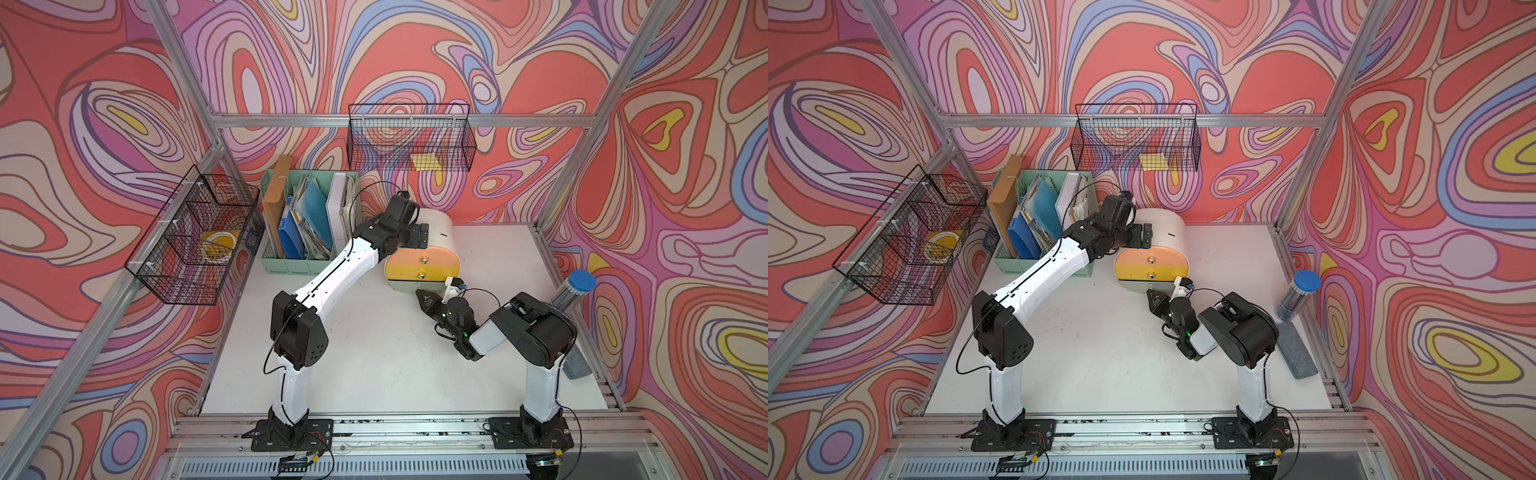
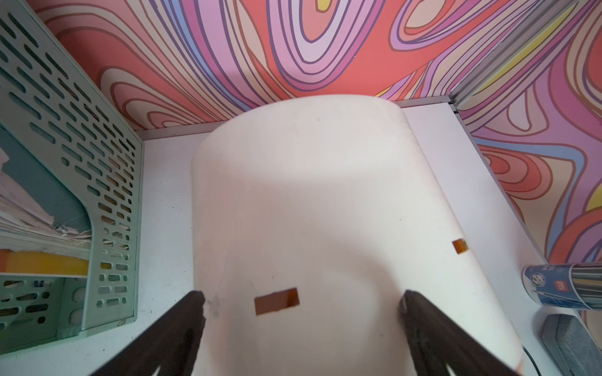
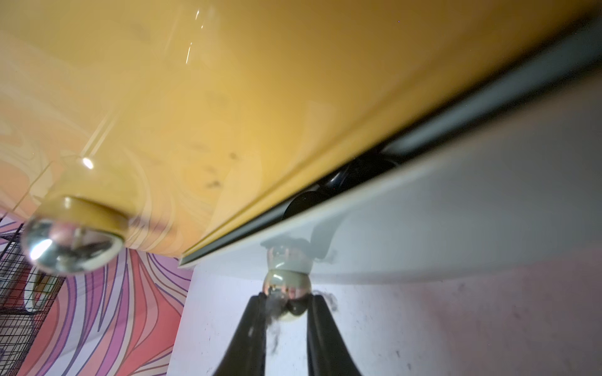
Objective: Put the bluetooth earphones in the drawer according to color
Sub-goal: Close the drawer in the storage box.
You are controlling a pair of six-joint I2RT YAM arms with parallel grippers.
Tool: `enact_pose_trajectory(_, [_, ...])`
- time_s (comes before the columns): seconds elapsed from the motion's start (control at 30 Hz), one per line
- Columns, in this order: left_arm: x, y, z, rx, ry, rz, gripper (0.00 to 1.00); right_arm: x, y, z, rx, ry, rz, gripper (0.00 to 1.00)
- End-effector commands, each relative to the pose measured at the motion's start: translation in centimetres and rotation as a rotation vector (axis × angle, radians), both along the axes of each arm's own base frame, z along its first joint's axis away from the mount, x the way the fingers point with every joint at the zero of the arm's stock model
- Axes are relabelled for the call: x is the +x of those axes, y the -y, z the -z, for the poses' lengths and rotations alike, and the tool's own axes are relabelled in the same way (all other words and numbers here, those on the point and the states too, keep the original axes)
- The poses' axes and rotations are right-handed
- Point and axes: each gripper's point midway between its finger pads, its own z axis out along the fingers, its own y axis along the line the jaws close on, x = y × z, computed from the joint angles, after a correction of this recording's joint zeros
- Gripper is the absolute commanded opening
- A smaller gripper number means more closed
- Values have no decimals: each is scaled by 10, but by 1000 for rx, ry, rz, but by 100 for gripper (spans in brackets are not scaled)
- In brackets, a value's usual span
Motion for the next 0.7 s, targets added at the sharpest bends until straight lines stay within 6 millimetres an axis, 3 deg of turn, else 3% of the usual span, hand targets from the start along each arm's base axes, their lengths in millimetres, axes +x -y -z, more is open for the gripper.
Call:
enact_pose_trajectory(0.0, [-25,-10,46,94,-157,31,98,10,-3,-6,29,12,6,22])
enact_pose_trajectory(0.17, [-30,-8,42,65,-162,41,98,11,-1,-3,22,-15,14,22])
enact_pose_trajectory(0.4, [-35,-11,25,35,-136,37,98,1,20,-1,-51,-63,80,23])
enact_pose_trajectory(0.67, [-35,-17,17,39,-118,20,98,14,11,-2,-22,-50,80,24])
